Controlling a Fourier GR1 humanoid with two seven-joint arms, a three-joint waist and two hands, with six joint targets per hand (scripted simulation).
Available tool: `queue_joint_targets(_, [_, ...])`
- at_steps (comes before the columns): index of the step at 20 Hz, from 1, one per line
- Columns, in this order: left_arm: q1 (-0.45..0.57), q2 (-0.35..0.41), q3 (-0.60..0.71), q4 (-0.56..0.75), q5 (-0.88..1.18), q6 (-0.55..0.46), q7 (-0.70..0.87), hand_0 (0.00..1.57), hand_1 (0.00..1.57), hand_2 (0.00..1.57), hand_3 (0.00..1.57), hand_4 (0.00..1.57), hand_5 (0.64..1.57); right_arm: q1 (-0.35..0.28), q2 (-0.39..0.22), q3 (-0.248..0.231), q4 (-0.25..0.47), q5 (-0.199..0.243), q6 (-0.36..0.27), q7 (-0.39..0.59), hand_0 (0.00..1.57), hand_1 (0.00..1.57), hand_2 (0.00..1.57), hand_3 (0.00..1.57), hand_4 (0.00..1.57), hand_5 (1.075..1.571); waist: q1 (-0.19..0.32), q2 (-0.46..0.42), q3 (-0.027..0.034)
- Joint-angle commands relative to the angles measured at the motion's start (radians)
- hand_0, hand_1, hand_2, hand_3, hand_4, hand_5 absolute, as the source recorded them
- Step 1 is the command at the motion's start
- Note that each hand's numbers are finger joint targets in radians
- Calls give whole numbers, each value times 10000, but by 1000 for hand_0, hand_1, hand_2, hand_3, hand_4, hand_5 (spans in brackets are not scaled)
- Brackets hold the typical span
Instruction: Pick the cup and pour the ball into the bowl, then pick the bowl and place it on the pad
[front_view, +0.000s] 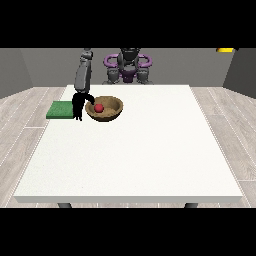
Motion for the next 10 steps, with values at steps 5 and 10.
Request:
queue_joint_targets(5, [306,351,273,175,251,32,-181,0,0,0,0,1023,1537,-911,844,514,492,303,-933,111,0,0,0,0,448,1550,-254,34,93])
queue_joint_targets(10, [286,573,311,-151,744,-26,439,0,0,0,0,1022,1543,-1144,848,209,967,56,-1350,-15,0,0,0,0,498,1556,-118,-7,100])
